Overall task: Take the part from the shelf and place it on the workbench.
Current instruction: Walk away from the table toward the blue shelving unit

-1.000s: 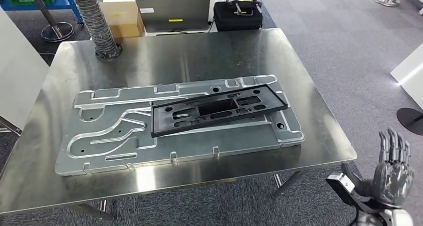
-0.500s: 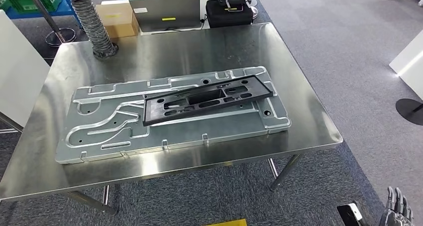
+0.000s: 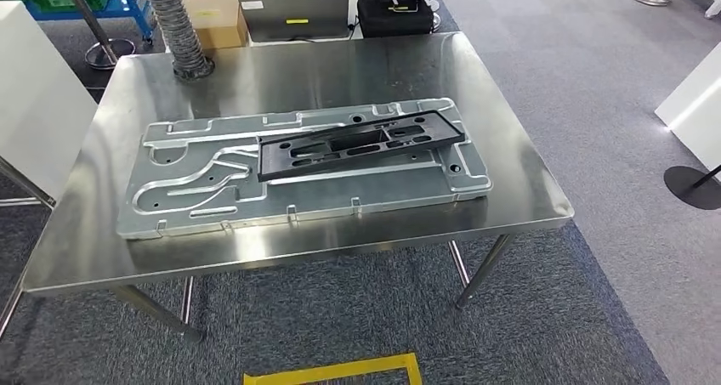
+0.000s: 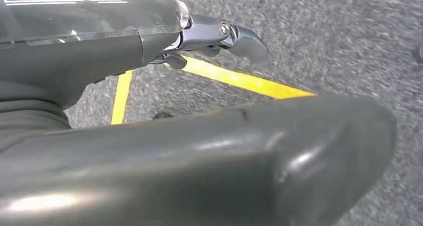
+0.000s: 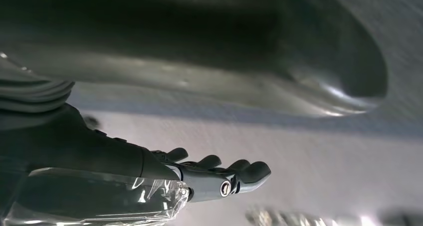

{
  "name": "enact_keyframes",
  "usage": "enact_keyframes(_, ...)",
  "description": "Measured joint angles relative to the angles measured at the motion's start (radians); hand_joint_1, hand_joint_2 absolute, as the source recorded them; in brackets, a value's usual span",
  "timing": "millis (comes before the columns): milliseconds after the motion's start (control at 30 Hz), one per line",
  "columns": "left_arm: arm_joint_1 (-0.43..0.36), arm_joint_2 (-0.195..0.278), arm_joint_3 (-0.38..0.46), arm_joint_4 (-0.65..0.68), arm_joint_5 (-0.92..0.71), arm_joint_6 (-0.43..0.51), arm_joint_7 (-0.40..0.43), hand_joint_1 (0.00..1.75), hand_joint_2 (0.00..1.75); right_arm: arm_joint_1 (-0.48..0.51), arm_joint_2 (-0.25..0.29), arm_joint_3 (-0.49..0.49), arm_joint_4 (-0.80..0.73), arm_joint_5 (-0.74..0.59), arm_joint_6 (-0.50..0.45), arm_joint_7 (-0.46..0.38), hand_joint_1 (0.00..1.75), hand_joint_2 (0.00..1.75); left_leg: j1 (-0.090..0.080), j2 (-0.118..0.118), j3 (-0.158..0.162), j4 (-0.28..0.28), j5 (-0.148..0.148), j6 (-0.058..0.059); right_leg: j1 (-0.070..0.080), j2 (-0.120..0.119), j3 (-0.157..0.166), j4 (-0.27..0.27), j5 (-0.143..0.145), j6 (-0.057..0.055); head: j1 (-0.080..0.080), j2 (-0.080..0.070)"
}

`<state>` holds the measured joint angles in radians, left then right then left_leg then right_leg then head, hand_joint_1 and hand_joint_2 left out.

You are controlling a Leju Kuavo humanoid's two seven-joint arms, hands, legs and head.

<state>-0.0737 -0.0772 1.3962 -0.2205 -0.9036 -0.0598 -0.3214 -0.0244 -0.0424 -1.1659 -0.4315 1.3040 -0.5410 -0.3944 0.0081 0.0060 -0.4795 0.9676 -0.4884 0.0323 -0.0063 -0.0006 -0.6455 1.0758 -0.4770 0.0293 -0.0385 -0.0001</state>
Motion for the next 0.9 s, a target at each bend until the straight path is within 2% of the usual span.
enact_keyframes(33, 0.001, -0.002, 0.000, 0.000, -0.002, 0.000, 0.000, 0.00, 0.00, -0.002, 0.001, -0.002, 0.023, 0.009, 0.014, 0.022, 0.00, 0.00, 0.000, 0.001, -0.015, 0.000, 0.011, 0.002, -0.003, 0.000, -0.017, 0.061, -0.056, 0.006, 0.000, 0.000)
enact_keyframes(67, 0.001, -0.003, 0.000, 0.000, -0.005, 0.001, 0.001, 0.00, 0.00, -0.004, 0.002, -0.004, 0.042, 0.017, 0.031, 0.043, 0.00, 0.00, 0.000, 0.002, -0.029, 0.001, 0.021, 0.002, -0.005, 0.000, -0.031, 0.122, -0.099, 0.011, 0.000, 0.000)
enact_keyframes(100, 0.002, -0.005, 0.000, 0.000, -0.009, 0.001, 0.002, 0.00, 0.00, -0.006, 0.003, -0.005, 0.059, 0.024, 0.050, 0.066, 0.00, 0.00, 0.000, 0.003, -0.041, 0.003, 0.030, 0.001, -0.008, 0.000, -0.041, 0.175, -0.126, 0.016, 0.000, 0.000)
enact_keyframes(133, 0.002, -0.006, -0.001, 0.000, -0.017, 0.002, 0.005, 0.00, 0.00, -0.007, 0.006, -0.006, 0.073, 0.029, 0.070, 0.092, 0.00, 0.00, 0.000, 0.004, -0.052, 0.004, 0.039, -0.001, -0.010, 0.000, -0.042, 0.210, -0.131, 0.019, 0.000, 0.000)
enact_keyframes(167, 0.002, -0.009, -0.002, 0.000, -0.026, 0.003, 0.008, 0.00, 0.00, -0.008, 0.009, -0.007, 0.086, 0.032, 0.087, 0.117, 0.00, 0.00, 0.001, 0.004, -0.063, 0.007, 0.046, -0.003, -0.013, 0.000, -0.031, 0.216, -0.117, 0.021, 0.000, 0.000)
enact_keyframes(200, 0.003, -0.012, -0.005, 0.000, -0.039, 0.004, 0.012, 0.00, 0.00, -0.008, 0.013, -0.009, 0.098, 0.031, 0.104, 0.143, 0.00, 0.00, 0.001, 0.004, -0.076, 0.010, 0.054, -0.006, -0.016, 0.000, -0.005, 0.198, -0.092, 0.022, 0.000, 0.000)
enact_keyframes(233, 0.003, -0.015, -0.011, 0.000, -0.056, 0.005, 0.018, 0.00, 0.00, -0.009, 0.019, -0.012, 0.110, 0.027, 0.124, 0.169, 0.00, 0.00, 0.002, 0.004, -0.090, 0.015, 0.062, -0.009, -0.018, 0.000, 0.038, 0.149, -0.063, 0.023, 0.000, 0.000)
enact_keyframes(267, 0.003, -0.019, -0.021, 0.000, -0.078, 0.005, 0.026, 0.00, 0.00, -0.011, 0.026, -0.018, 0.121, 0.020, 0.145, 0.198, 0.00, 0.00, 0.003, 0.004, -0.103, 0.020, 0.069, -0.015, -0.021, 0.000, 0.095, 0.074, -0.049, 0.023, 0.000, 0.000)
enact_keyframes(300, 0.002, -0.023, -0.034, 0.000, -0.104, 0.003, 0.034, 0.00, 0.00, -0.014, 0.032, -0.025, 0.131, 0.012, 0.168, 0.229, 0.00, 0.00, 0.002, 0.003, -0.113, 0.026, 0.076, -0.021, -0.020, 0.002, 0.148, -0.005, -0.046, 0.020, 0.000, 0.000)
enact_keyframes(333, 0.002, -0.027, -0.050, 0.000, -0.130, 0.001, 0.042, 0.00, 0.00, -0.016, 0.042, -0.034, 0.140, 0.004, 0.191, 0.262, 0.00, 0.00, 0.002, 0.003, -0.119, 0.029, 0.083, -0.027, -0.017, 0.003, 0.186, -0.065, -0.051, 0.014, 0.000, 0.000)
enact_keyframes(367, 0.001, -0.029, -0.067, 0.001, -0.153, -0.003, 0.048, 0.00, 0.00, -0.017, 0.051, -0.044, 0.149, -0.002, 0.211, 0.293, 0.00, 0.00, 0.002, 0.004, -0.122, 0.030, 0.091, -0.035, -0.014, 0.005, 0.205, -0.101, -0.060, 0.007, 0.000, 0.000)
enact_keyframes(433, 0.001, -0.033, -0.096, 0.001, -0.181, -0.008, 0.056, 0.00, 0.00, -0.018, 0.071, -0.061, 0.164, -0.011, 0.236, 0.332, 0.00, 0.00, 0.005, 0.003, -0.126, 0.027, 0.105, -0.050, -0.009, 0.004, 0.196, -0.108, -0.049, -0.011, 0.000, 0.000)
enact_keyframes(467, 0.002, -0.035, -0.107, 0.002, -0.187, -0.010, 0.058, 0.00, 0.00, -0.019, 0.079, -0.069, 0.170, -0.014, 0.242, 0.342, 0.00, 0.00, 0.007, 0.003, -0.133, 0.034, 0.097, -0.055, -0.009, 0.002, 0.187, -0.110, -0.039, -0.020, 0.000, 0.000)
enact_keyframes(500, 0.003, -0.036, -0.116, 0.002, -0.191, -0.010, 0.059, 0.00, 0.00, -0.020, 0.087, -0.075, 0.175, -0.016, 0.245, 0.348, 0.00, 0.00, 0.008, 0.002, -0.143, 0.056, 0.068, -0.059, -0.009, 0.001, 0.175, -0.112, -0.027, -0.030, 0.000, 0.000)
enact_keyframes(533, 0.004, -0.036, -0.123, 0.002, -0.193, -0.011, 0.060, 0.00, 0.00, -0.021, 0.093, -0.080, 0.178, -0.016, 0.246, 0.352, 0.00, 0.00, 0.009, 0.001, -0.158, 0.096, 0.024, -0.061, -0.009, -0.001, 0.161, -0.114, -0.014, -0.038, 0.000, 0.000)
enact_keyframes(600, 0.004, -0.038, -0.135, 0.003, -0.196, -0.012, 0.060, 0.00, 0.00, -0.022, 0.104, -0.087, 0.184, -0.017, 0.249, 0.358, 0.00, 0.00, 0.010, 0.000, -0.189, 0.220, -0.078, -0.064, -0.002, -0.003, 0.130, -0.111, 0.009, -0.046, 0.000, 0.000)
enact_keyframes(633, 0.004, -0.038, -0.140, 0.003, -0.197, -0.013, 0.060, 0.00, 0.00, -0.022, 0.108, -0.091, 0.186, -0.021, 0.253, 0.360, 0.00, 0.00, 0.010, 0.000, -0.197, 0.279, -0.105, -0.066, 0.001, -0.004, 0.114, -0.109, 0.020, -0.047, 0.000, 0.000)
enact_keyframes(667, 0.004, -0.038, -0.145, 0.003, -0.202, -0.017, 0.060, 0.00, 0.00, -0.022, 0.112, -0.096, 0.189, -0.028, 0.262, 0.364, 0.00, 0.00, 0.010, 0.000, -0.192, 0.314, -0.107, -0.065, 0.005, -0.004, 0.096, -0.106, 0.032, -0.048, 0.000, 0.000)
enact_keyframes(700, 0.005, -0.038, -0.152, 0.003, -0.208, -0.021, 0.060, 0.00, 0.00, -0.023, 0.116, -0.102, 0.191, -0.038, 0.276, 0.368, 0.00, 0.00, 0.010, 0.000, -0.170, 0.317, -0.087, -0.063, 0.008, -0.005, 0.078, -0.101, 0.042, -0.048, 0.000, 0.000)
enact_keyframes(733, 0.005, -0.038, -0.158, 0.003, -0.215, -0.027, 0.060, 0.00, 0.00, -0.023, 0.120, -0.110, 0.193, -0.049, 0.292, 0.372, 0.00, 0.00, 0.009, 0.000, -0.130, 0.281, -0.058, -0.059, 0.010, -0.005, 0.062, -0.095, 0.052, -0.047, 0.000, 0.000)
enact_keyframes(767, 0.004, -0.038, -0.165, 0.003, -0.221, -0.031, 0.061, 0.00, 0.00, -0.025, 0.125, -0.118, 0.195, -0.059, 0.311, 0.373, 0.00, 0.00, 0.008, 0.000, -0.076, 0.218, -0.036, -0.053, 0.012, -0.005, 0.047, -0.089, 0.061, -0.046, 0.000, 0.000)
enact_keyframes(800, 0.002, -0.038, -0.170, 0.003, -0.224, -0.034, 0.061, 0.00, 0.00, -0.026, 0.130, -0.126, 0.197, -0.069, 0.328, 0.372, 0.00, 0.00, 0.005, 0.000, -0.017, 0.137, -0.034, -0.047, 0.014, -0.005, 0.035, -0.081, 0.068, -0.043, 0.000, 0.000)
enact_keyframes(833, 0.001, -0.040, -0.175, 0.003, -0.223, -0.037, 0.063, 0.00, 0.00, -0.027, 0.134, -0.134, 0.198, -0.078, 0.345, 0.368, 0.00, 0.00, 0.001, 0.001, 0.026, 0.071, -0.042, -0.041, 0.014, -0.005, 0.028, -0.076, 0.075, -0.038, 0.000, 0.000)
enact_keyframes(867, 0.000, -0.041, -0.177, 0.004, -0.219, -0.039, 0.064, 0.00, 0.00, -0.028, 0.137, -0.141, 0.199, -0.083, 0.361, 0.362, 0.00, 0.00, -0.002, 0.001, 0.053, 0.025, -0.054, -0.036, 0.014, -0.006, 0.024, -0.073, 0.083, -0.033, 0.000, 0.000)
enact_keyframes(900, 0.000, -0.044, -0.177, 0.004, -0.210, -0.040, 0.066, 0.00, 0.00, -0.029, 0.138, -0.147, 0.201, -0.083, 0.377, 0.356, 0.00, 0.00, -0.006, 0.001, 0.062, 0.003, -0.060, -0.030, 0.013, -0.007, 0.022, -0.073, 0.091, -0.026, 0.000, 0.000)
